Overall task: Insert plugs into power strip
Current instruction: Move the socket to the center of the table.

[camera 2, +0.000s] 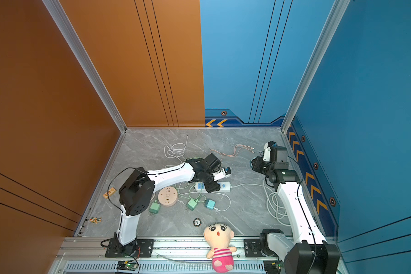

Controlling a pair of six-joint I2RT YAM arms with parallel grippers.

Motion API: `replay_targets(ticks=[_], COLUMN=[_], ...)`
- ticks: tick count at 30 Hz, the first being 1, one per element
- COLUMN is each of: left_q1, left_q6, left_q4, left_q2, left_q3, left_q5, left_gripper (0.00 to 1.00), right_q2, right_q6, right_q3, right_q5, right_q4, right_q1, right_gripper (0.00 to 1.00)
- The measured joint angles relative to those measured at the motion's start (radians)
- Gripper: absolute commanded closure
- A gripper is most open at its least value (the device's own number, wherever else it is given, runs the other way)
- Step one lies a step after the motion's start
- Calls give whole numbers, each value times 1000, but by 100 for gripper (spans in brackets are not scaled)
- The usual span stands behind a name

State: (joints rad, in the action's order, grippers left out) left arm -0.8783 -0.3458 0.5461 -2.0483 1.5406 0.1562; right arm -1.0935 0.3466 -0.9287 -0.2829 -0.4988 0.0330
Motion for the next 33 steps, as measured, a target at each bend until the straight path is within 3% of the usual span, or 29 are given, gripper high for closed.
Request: replay_targets(ticks=[8,17,33], left_q1=[0,-4,-13], left_q6=[-6,-28,-78], left_q4=[12,11,3], left_q2=[-47,-73,-181], left_q3=[22,38,201], left_q5=[-13,-45,-48], left_gripper=[35,56,55], right_q2=[0,0,0], right_q6=[0,0,1], right_q3=[0,0,-2], right_q5=[0,0,0], right_q4=[0,0,-4], right_q1=[0,5,21], right_gripper=[100,100,100])
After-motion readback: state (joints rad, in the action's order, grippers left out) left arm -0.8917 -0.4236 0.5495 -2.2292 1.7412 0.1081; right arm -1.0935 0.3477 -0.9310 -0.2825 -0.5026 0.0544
